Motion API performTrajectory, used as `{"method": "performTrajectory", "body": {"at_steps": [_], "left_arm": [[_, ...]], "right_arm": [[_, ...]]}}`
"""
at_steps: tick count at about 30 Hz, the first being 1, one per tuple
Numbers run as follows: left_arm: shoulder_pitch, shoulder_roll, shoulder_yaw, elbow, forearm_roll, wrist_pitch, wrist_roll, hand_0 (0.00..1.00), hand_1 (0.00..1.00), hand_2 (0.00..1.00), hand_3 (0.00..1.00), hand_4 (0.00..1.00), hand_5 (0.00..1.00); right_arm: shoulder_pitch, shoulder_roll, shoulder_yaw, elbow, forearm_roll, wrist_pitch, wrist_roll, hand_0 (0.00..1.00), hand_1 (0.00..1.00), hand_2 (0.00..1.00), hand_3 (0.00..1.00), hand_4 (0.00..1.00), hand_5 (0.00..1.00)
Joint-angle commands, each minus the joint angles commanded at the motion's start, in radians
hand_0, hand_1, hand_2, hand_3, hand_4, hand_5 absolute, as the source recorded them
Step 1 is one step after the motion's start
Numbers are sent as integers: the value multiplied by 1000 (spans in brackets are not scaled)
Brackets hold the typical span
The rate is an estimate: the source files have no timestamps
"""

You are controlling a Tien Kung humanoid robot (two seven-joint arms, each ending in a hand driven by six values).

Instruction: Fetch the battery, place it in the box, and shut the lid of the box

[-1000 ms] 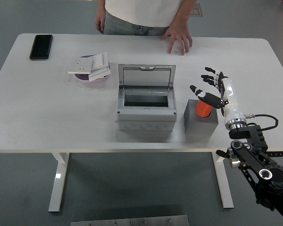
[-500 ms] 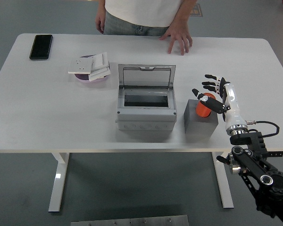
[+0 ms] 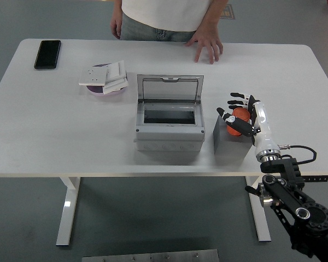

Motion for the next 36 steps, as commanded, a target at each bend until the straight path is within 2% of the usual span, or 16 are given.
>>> {"method": "performTrajectory", "body": {"at_steps": [2,19,20,25,26,31,32,36], "left_arm": [[0,0,-1,0,1,0,1,592,754,585,549,578,95],[-8,0,1,1,1,1,-1,591,754,586,546,567,90],[-8,0,1,1,0,1,-2,590,753,586,546,564,85],[-8,1,0,1,-1,3,-3,590,753,586,546,564,85],[-9,2,0,1,-1,3,-3,590,753,585,545,561,84],[-10,2,1,1,-2,4,-4,590,753,585,545,561,84],[-10,2,1,1,-3,4,-4,589,753,585,546,560,81],[-12,3,0,2,-2,4,-5,589,753,585,546,560,81]], "right_arm": [[-1,1,0,-3,-1,0,0,627,623,601,671,934,199],[-3,4,-3,-23,-12,-15,-4,647,660,641,712,925,184],[-3,4,-3,-23,-12,-16,-4,619,659,646,716,798,5],[-2,6,-4,-26,-11,-22,-3,619,659,646,716,798,5],[-2,6,-4,-27,-10,-22,-3,603,657,644,712,688,2],[-2,8,-5,-30,-6,-29,-1,603,657,644,712,688,2],[-2,8,-4,-31,-4,-30,0,593,660,688,719,637,2],[-2,9,-4,-32,2,-35,4,593,660,688,719,637,2]]}}
